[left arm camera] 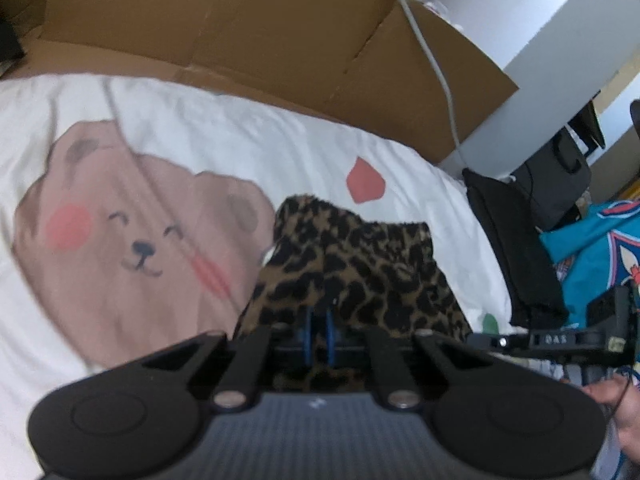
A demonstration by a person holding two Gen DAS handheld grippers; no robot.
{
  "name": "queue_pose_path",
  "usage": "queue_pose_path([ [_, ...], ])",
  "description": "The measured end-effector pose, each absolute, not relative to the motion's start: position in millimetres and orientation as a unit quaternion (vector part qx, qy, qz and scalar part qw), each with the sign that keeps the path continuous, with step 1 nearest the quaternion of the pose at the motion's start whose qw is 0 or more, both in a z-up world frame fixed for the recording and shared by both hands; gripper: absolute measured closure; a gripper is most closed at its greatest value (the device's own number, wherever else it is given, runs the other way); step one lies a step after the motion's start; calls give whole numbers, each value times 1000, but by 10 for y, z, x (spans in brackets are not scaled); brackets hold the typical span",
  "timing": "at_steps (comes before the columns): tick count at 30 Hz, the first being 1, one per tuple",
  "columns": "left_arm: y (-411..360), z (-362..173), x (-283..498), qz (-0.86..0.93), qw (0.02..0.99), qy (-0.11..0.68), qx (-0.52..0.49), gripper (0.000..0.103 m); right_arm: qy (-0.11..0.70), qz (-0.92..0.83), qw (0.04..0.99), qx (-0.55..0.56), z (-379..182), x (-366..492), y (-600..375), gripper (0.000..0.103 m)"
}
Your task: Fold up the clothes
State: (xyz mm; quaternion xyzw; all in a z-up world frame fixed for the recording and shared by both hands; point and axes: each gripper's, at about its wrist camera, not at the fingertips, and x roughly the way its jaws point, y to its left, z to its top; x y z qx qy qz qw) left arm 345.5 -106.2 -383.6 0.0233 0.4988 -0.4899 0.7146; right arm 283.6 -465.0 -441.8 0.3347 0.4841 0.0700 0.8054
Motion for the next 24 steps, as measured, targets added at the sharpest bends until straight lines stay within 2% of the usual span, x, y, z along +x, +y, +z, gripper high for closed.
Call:
queue_pose_path([
  [9, -1298, -4143, 3506, -485, 696, 528, 40, 95, 483, 57, 809, 330, -4398, 2793, -4695, 103],
  [14, -1266, -4041, 3443, -478, 707, 520, 29, 96, 457, 72, 819, 339, -4283, 2800, -4702, 100],
  [18, -1211, -3824, 3349, -488, 717, 498, 15, 97, 446, 77, 826, 337, -4169, 2807, -4690, 91],
  [21, -1244, -3648, 3266, -501, 721, 477, 30, 97, 437, 78, 829, 340, -4087, 2743, -4683, 90],
  [24, -1377, -3581, 3232, -506, 716, 479, 43, 97, 424, 73, 830, 356, -4039, 2623, -4700, 73],
])
